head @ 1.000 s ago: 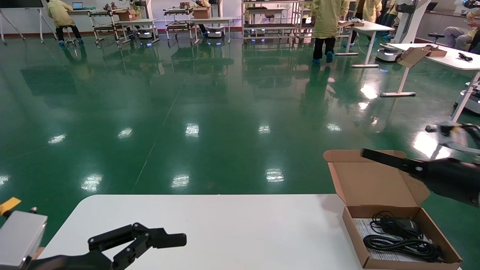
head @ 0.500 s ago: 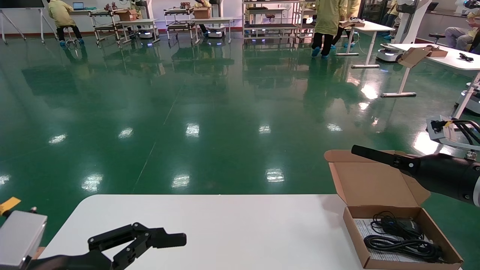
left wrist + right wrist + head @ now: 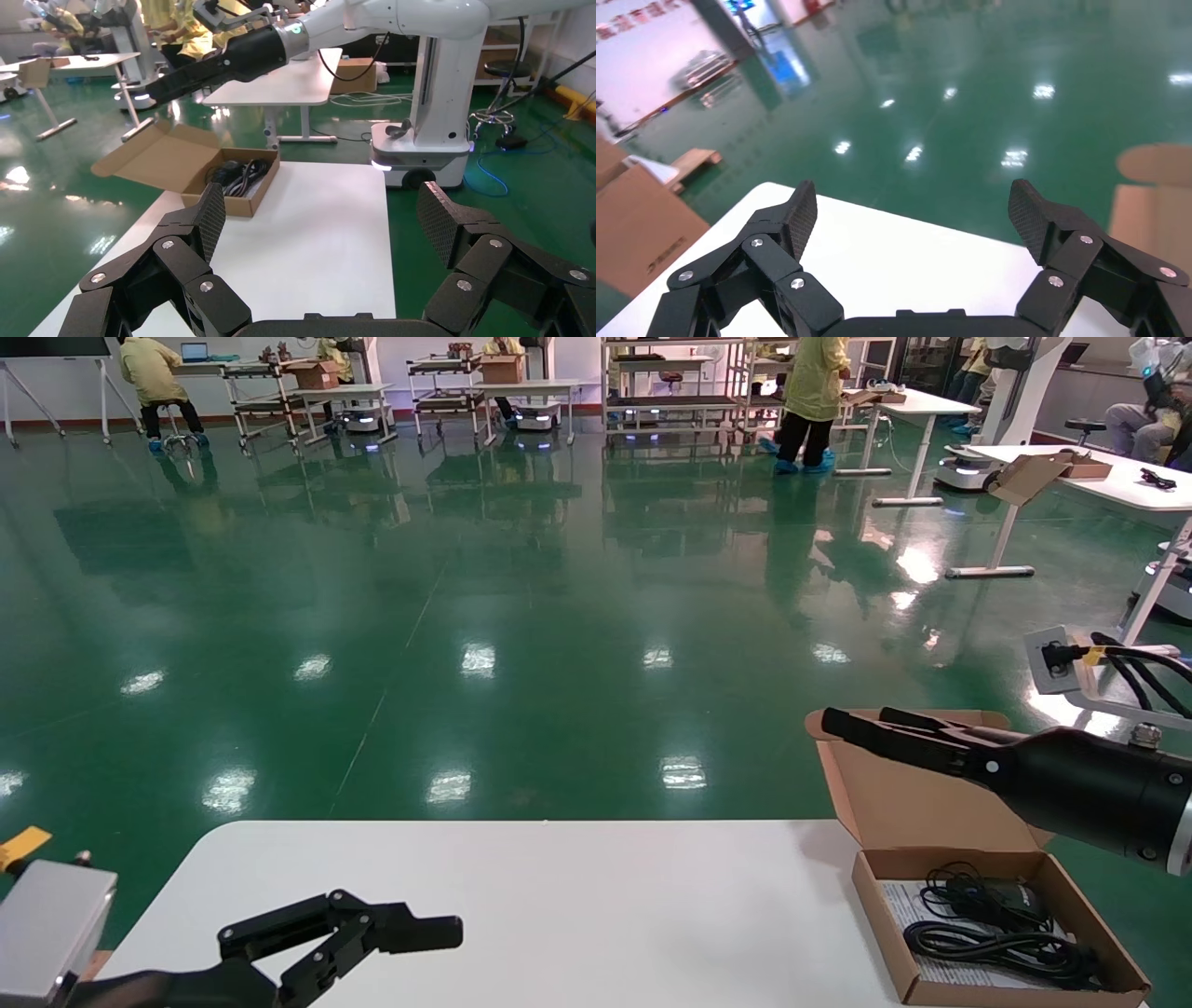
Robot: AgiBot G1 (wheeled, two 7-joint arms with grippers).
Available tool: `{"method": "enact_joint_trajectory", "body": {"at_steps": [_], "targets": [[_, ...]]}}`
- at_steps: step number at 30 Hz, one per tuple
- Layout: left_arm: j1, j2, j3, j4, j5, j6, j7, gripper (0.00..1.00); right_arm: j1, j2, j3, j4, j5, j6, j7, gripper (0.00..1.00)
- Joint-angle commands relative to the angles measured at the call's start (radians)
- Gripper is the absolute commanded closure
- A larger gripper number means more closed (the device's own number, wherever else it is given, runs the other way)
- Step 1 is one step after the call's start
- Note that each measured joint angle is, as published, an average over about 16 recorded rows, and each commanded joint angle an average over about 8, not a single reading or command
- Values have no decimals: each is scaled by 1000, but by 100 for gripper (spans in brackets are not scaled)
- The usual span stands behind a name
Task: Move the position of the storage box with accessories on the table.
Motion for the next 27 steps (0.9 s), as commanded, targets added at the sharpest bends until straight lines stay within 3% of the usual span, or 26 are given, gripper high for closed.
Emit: {"method": "enact_joint_trajectory", "body": {"at_steps": [1,27], "targets": [[0,0,0,0,0,0,0,0,-23,11,13,42,9,-14,-8,0],[0,0,0,0,0,0,0,0,-318,150,176,581,131,-196,-110,0]]}}
